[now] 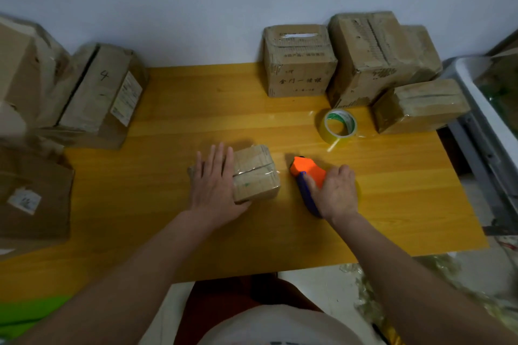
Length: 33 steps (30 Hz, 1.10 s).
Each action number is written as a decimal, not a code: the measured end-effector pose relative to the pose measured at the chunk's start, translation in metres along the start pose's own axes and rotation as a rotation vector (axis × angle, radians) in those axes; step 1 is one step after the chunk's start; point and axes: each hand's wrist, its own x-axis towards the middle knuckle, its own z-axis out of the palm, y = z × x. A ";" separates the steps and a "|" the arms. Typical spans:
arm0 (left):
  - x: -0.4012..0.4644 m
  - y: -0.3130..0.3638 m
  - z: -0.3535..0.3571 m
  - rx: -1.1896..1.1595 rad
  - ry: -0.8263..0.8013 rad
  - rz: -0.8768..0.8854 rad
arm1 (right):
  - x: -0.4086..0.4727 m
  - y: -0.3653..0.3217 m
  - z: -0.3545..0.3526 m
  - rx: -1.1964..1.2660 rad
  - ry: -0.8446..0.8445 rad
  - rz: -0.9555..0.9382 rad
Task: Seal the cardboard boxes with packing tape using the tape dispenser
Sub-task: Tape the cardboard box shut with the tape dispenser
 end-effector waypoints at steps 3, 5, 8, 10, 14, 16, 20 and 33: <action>-0.002 0.002 0.002 -0.001 -0.008 -0.030 | -0.010 -0.025 -0.008 0.286 0.239 -0.343; 0.001 0.003 0.001 -0.011 -0.017 -0.064 | -0.023 -0.050 -0.002 0.389 0.185 -0.539; 0.004 0.003 0.002 -0.047 -0.016 -0.095 | -0.036 -0.076 0.023 0.323 0.065 -0.587; 0.003 0.004 0.002 -0.053 -0.013 -0.094 | -0.036 -0.083 0.033 0.295 0.010 -0.510; 0.005 0.004 0.003 -0.047 -0.003 -0.100 | -0.024 -0.089 0.026 0.422 -0.067 -0.412; 0.005 0.004 0.002 -0.040 -0.005 -0.103 | -0.014 -0.092 0.021 0.517 -0.109 -0.320; 0.005 0.005 0.002 -0.033 -0.010 -0.106 | 0.003 -0.092 0.018 0.675 -0.210 -0.174; 0.001 0.011 -0.002 -0.086 -0.025 -0.163 | -0.004 -0.089 0.025 0.814 -0.241 0.011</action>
